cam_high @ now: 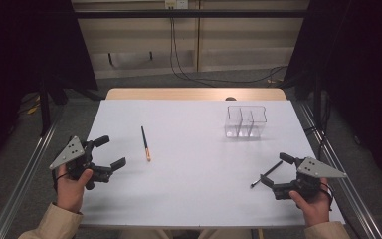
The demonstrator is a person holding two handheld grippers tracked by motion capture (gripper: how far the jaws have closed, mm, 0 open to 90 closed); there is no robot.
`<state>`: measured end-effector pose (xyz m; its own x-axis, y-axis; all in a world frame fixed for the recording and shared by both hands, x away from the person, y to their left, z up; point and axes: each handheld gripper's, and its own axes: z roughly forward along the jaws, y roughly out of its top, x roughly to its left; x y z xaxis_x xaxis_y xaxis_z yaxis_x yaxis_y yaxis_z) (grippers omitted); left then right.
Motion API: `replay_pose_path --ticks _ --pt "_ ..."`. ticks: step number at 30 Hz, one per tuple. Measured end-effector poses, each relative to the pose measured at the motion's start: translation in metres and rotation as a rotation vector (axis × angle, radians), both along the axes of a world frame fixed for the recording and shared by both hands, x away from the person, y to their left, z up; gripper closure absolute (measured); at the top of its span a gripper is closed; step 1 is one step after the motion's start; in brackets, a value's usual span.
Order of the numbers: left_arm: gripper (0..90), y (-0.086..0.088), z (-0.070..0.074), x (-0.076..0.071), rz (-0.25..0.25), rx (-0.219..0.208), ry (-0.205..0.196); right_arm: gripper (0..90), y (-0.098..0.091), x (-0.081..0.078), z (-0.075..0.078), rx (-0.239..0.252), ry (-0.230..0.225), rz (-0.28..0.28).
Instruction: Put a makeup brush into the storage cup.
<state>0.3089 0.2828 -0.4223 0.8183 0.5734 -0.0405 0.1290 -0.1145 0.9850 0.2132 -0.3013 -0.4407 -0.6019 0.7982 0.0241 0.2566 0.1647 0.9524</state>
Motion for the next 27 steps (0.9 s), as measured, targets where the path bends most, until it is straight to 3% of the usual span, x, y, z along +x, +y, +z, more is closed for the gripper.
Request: replay_pose_path --ticks 7,21,27 --pt "0.0 -0.010 0.003 0.013 0.005 -0.019 0.000 0.0 -0.002 -0.003 0.001 0.001 -0.004 -0.004" --pt "0.0 -0.028 -0.001 0.035 0.004 0.002 -0.001 0.0 -0.006 -0.007 0.001 0.001 -0.005 -0.020" --pt "0.0 -0.034 0.000 0.042 0.008 -0.007 -0.010 0.0 -0.006 -0.007 0.001 -0.001 -0.001 -0.020"
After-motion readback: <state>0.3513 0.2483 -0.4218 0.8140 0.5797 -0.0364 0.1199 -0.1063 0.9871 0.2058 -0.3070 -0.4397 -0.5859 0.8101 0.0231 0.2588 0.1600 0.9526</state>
